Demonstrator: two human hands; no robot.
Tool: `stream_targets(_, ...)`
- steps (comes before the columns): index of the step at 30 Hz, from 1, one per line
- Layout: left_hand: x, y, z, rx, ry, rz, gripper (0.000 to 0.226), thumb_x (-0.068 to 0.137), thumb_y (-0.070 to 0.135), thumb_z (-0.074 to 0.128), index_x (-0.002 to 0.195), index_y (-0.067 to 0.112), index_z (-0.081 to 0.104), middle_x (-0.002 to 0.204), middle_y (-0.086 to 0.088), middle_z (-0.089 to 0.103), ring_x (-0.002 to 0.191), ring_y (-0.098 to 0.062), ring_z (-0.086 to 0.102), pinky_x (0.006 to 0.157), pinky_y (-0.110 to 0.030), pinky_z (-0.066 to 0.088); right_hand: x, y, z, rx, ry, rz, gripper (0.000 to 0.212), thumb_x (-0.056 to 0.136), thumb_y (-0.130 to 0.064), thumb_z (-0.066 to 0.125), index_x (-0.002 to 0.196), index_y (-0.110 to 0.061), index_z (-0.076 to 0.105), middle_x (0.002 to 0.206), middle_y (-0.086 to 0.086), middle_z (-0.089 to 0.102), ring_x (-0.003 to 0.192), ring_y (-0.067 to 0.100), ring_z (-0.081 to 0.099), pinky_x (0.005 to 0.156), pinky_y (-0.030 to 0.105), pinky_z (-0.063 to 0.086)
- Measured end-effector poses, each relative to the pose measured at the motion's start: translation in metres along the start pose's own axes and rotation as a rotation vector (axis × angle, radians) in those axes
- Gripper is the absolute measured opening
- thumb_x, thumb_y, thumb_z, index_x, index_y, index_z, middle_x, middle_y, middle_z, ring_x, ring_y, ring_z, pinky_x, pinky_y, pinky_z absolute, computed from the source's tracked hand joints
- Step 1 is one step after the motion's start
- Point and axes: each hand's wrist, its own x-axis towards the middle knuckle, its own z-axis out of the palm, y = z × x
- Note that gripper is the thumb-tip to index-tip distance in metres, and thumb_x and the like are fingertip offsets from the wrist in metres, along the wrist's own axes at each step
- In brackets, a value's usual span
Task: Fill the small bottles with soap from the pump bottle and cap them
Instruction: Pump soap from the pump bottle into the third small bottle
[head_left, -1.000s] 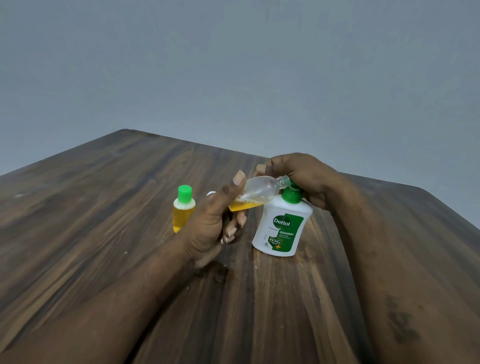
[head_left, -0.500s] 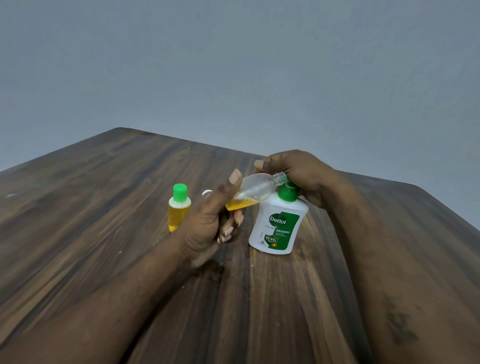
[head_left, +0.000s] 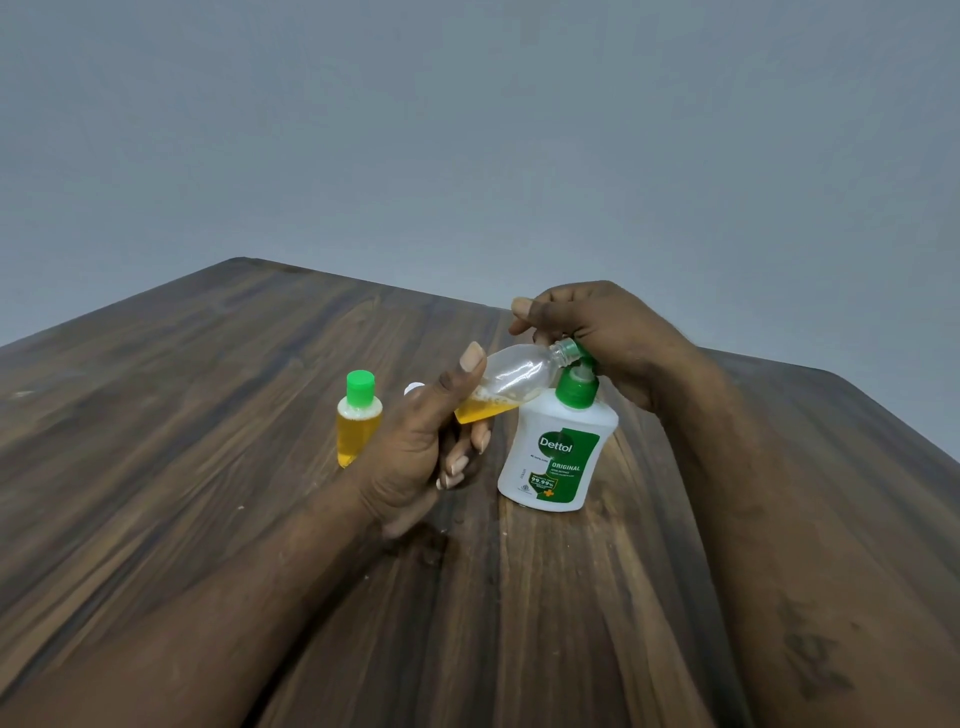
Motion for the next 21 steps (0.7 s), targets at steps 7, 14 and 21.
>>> stream_targets(7, 0.0, 0.0, -0.003, 0.017, 0.022, -0.014, 0.072, 0.073, 0.078, 0.072, 0.059, 0.009, 0.055, 0.049, -0.01, 0.038, 0.037, -0.013, 0.032, 0.041, -0.022, 0.025, 0.003, 0.008, 0.008, 0.029, -0.022, 0.149, 0.023, 0.09, -0.033, 0.078, 0.075, -0.017, 0.082, 0.099, 0.009, 0.079, 0.104, 0.038, 0.071, 0.104, 0.058, 0.053)
stream_targets(14, 0.0, 0.0, 0.0, 0.002, 0.009, -0.026, 0.072, 0.071, 0.078, 0.073, 0.057, 0.009, 0.058, 0.047, -0.01, 0.035, 0.036, -0.014, 0.03, 0.041, -0.022, 0.024, 0.0, -0.004, -0.001, -0.043, 0.024, -0.027, 0.027, 0.096, -0.038, 0.072, 0.091, -0.013, 0.08, 0.072, -0.01, 0.071, 0.077, 0.012, 0.062, 0.075, 0.033, 0.048)
stream_targets(21, -0.002, 0.003, 0.001, 0.048, 0.025, -0.007, 0.074, 0.07, 0.081, 0.07, 0.055, 0.01, 0.056, 0.043, -0.008, 0.034, 0.036, -0.014, 0.03, 0.04, -0.02, 0.026, -0.002, 0.004, 0.007, 0.056, -0.024, 0.117, 0.023, 0.09, -0.033, 0.078, 0.078, -0.014, 0.082, 0.096, 0.011, 0.079, 0.089, 0.028, 0.067, 0.095, 0.052, 0.055)
